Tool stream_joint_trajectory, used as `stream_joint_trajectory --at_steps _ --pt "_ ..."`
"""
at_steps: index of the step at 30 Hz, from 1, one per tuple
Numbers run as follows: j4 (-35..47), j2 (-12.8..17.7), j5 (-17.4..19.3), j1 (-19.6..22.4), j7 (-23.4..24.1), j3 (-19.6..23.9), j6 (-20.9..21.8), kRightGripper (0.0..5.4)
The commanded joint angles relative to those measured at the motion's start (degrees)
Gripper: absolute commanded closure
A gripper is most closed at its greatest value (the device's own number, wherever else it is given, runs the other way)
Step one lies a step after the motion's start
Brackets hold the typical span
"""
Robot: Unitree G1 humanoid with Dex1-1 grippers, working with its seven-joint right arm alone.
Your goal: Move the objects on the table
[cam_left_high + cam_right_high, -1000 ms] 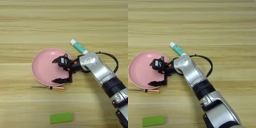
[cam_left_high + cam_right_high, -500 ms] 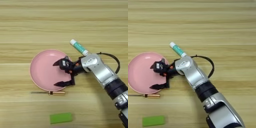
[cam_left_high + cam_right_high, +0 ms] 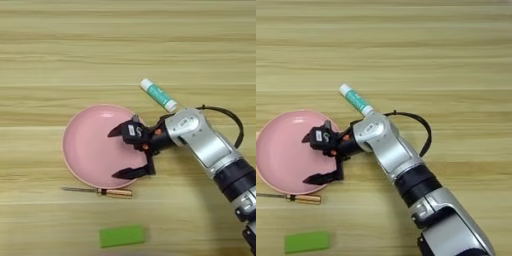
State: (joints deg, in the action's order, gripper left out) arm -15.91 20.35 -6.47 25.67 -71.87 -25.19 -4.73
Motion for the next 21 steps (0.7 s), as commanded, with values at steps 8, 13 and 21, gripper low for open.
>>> stream_joint_trajectory --at_steps 8,13,21 --pt "4.4 2.5 1.4 1.4 -1.4 0.5 -0.3 0.04" --pt "4.5 2.7 1.7 1.3 -1.7 0.4 -0.4 0.04" --pt "4.7 2.5 2.1 1.4 -1.6 0.9 -0.5 0.04"
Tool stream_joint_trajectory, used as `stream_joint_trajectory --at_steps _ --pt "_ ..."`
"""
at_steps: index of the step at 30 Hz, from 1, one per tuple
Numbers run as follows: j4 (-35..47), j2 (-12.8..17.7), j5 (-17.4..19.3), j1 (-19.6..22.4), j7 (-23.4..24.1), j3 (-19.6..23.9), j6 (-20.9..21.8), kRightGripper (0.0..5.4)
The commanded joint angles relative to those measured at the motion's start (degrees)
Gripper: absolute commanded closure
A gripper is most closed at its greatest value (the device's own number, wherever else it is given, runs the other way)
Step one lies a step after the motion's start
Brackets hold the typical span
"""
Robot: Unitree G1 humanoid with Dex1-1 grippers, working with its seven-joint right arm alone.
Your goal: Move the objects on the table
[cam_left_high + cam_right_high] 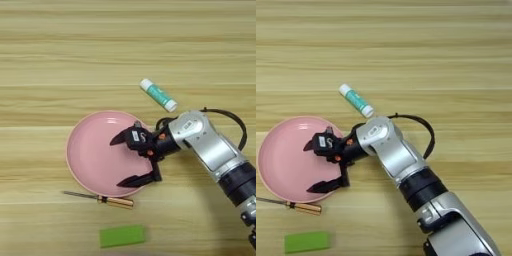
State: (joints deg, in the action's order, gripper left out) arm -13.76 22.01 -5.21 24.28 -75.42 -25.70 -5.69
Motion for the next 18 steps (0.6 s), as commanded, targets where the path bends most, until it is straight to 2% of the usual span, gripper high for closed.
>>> stream_joint_trajectory --at_steps 1,18 --pt "2.5 0.6 1.0 2.9 2.3 1.6 0.4 0.04" --pt "3.7 -2.3 9.1 5.5 4.9 9.0 -1.3 0.04"
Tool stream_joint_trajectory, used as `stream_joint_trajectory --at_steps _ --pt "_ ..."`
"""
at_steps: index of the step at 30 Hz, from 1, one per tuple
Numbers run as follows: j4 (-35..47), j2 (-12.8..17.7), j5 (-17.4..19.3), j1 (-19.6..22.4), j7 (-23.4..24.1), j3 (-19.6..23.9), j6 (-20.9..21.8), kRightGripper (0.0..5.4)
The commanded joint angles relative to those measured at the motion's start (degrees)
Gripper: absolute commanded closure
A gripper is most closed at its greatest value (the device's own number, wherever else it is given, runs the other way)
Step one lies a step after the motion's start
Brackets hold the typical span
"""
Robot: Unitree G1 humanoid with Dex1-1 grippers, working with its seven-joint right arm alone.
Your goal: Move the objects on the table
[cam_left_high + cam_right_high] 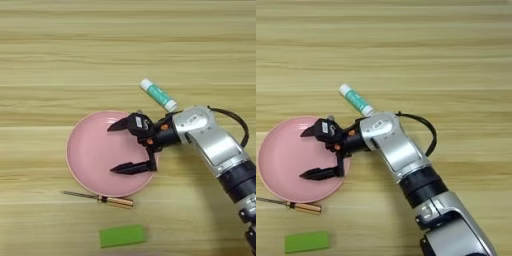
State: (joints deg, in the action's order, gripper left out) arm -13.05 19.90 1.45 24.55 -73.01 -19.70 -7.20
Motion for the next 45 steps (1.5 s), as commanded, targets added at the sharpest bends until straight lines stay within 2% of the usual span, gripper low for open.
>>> stream_joint_trajectory --at_steps 1,8,12,18,28,45 --pt "3.1 -0.4 3.1 5.3 2.6 3.5 0.0 0.04" --pt "2.5 -2.1 6.2 6.9 5.3 6.9 -1.0 0.04" --pt "5.3 -2.2 9.1 5.8 5.4 8.6 -1.5 0.04" --pt "14.0 0.3 14.7 2.5 3.2 10.5 -4.1 0.04" --pt "21.4 3.7 19.0 -1.9 0.2 10.5 -5.5 0.04" --pt "27.1 8.2 22.0 -9.5 -4.3 10.3 -4.4 0.04"
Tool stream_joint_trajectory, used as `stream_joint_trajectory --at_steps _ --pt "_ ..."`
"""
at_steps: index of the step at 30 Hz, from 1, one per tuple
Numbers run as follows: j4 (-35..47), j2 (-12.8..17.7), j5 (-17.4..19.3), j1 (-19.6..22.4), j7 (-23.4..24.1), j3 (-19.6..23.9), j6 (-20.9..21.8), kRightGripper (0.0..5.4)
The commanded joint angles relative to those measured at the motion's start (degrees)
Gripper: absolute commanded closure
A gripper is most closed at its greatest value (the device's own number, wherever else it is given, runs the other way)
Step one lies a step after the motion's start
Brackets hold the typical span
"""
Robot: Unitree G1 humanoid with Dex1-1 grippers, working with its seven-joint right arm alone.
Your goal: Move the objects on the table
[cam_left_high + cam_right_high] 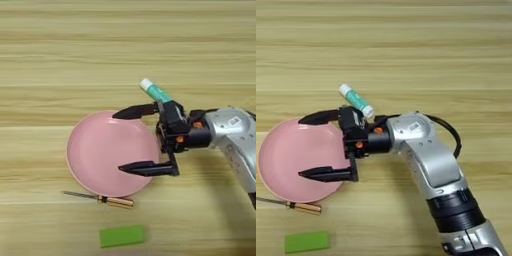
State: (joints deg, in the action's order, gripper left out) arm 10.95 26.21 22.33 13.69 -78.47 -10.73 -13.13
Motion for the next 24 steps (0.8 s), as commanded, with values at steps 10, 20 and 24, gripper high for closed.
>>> stream_joint_trajectory --at_steps 10,20,24 --pt "3.3 4.5 0.9 -1.2 -0.5 2.0 3.4 0.04" --pt "4.8 6.0 1.2 -3.3 -0.5 2.3 4.0 0.04" --pt "4.7 6.7 1.1 -4.3 -0.6 2.4 4.4 0.04"
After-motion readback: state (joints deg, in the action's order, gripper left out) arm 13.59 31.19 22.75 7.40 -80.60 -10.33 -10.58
